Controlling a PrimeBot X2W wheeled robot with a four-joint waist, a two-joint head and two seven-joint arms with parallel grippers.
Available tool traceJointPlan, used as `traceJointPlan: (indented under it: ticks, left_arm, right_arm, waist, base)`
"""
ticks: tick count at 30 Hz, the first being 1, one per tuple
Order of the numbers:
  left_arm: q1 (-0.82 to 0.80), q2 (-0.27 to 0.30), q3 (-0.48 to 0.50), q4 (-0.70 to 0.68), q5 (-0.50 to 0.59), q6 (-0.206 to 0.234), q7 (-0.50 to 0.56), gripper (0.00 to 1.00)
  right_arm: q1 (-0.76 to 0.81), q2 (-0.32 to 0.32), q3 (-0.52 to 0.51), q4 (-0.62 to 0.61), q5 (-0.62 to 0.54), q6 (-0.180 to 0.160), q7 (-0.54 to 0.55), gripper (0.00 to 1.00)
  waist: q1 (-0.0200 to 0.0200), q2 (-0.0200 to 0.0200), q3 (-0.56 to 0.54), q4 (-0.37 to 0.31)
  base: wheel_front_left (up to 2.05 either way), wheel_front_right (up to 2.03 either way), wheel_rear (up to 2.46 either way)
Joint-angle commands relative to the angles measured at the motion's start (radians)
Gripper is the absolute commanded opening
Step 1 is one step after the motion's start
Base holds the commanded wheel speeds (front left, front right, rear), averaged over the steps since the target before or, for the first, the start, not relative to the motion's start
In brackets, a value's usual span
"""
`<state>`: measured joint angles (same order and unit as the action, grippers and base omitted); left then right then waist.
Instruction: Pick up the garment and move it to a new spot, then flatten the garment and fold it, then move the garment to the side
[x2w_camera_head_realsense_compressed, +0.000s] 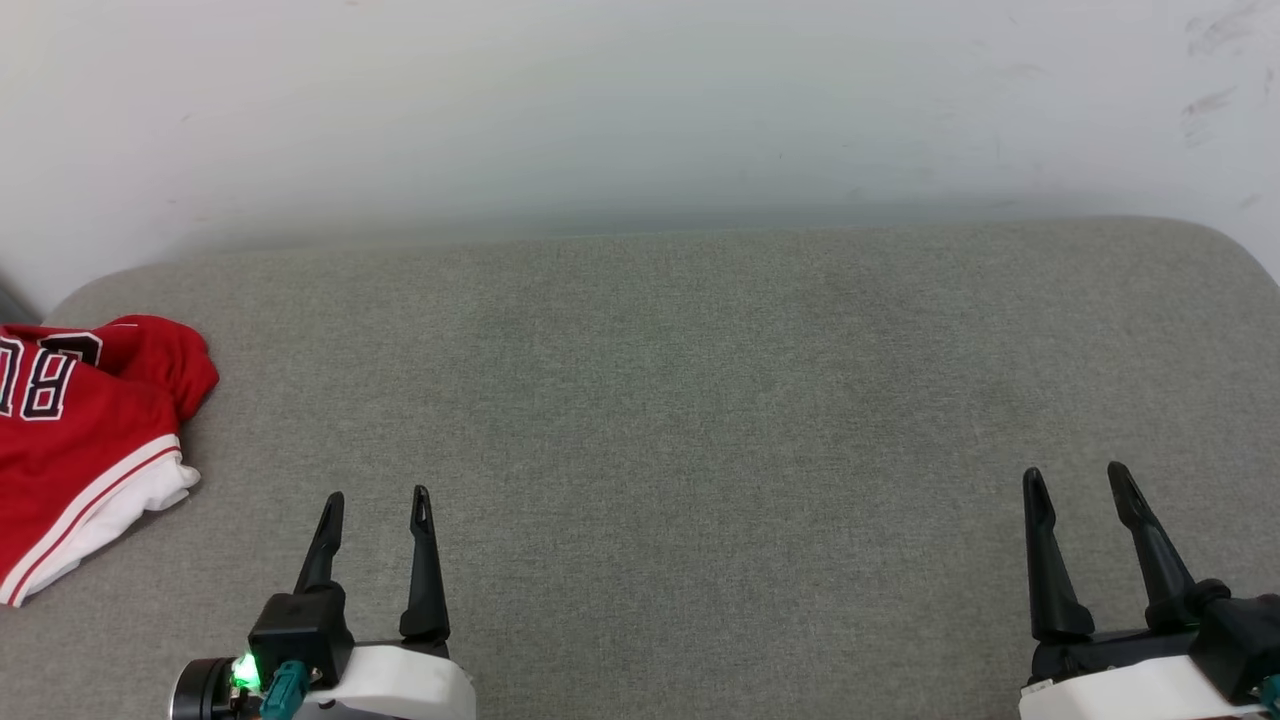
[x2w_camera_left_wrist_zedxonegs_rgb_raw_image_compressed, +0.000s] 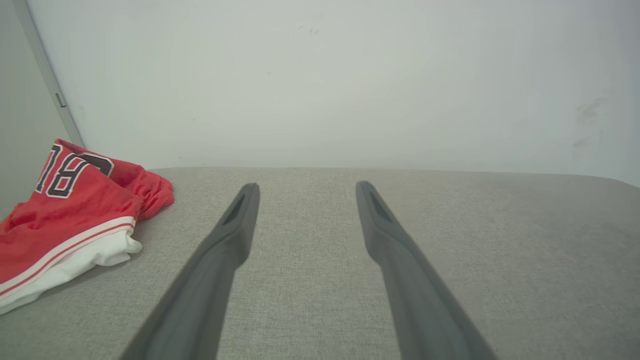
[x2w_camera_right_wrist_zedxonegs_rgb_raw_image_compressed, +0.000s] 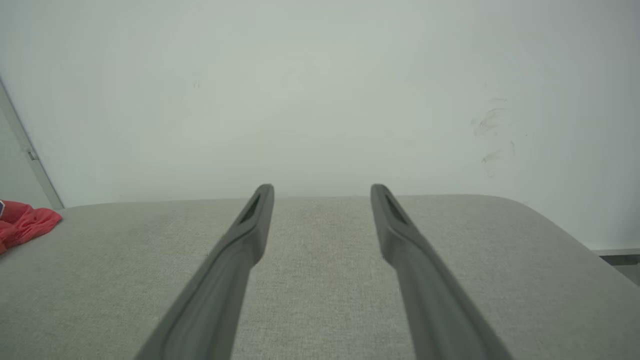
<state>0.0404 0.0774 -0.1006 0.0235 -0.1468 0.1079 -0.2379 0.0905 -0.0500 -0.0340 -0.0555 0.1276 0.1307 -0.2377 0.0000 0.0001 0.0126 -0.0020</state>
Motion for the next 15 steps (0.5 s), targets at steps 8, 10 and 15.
traceJointPlan:
  ticks: [8,10,15]
  left_arm:
    - [0.014,-0.014,0.011,0.019,0.069,-0.014,-0.022,1.00]
    - [0.015,-0.015,0.014,0.023,0.081,-0.017,-0.024,1.00]
    - [0.020,-0.020,0.021,0.033,0.097,-0.018,-0.029,1.00]
  right_arm:
    - [0.021,-0.001,0.002,-0.012,-0.043,0.000,-0.022,1.00]
    - [0.026,0.000,0.003,-0.012,-0.051,0.000,-0.024,1.00]
    - [0.031,0.000,0.003,-0.009,-0.051,0.000,-0.028,1.00]
  waist:
    - [0.0000,-0.0001,0.001,0.001]
    - [0.0000,-0.0001,0.001,0.001]
    - [0.0000,-0.0001,-0.001,0.000]
  base:
    - [0.00,0.00,0.00]
    - [0.00,0.00,0.00]
    - [0.00,0.00,0.00]
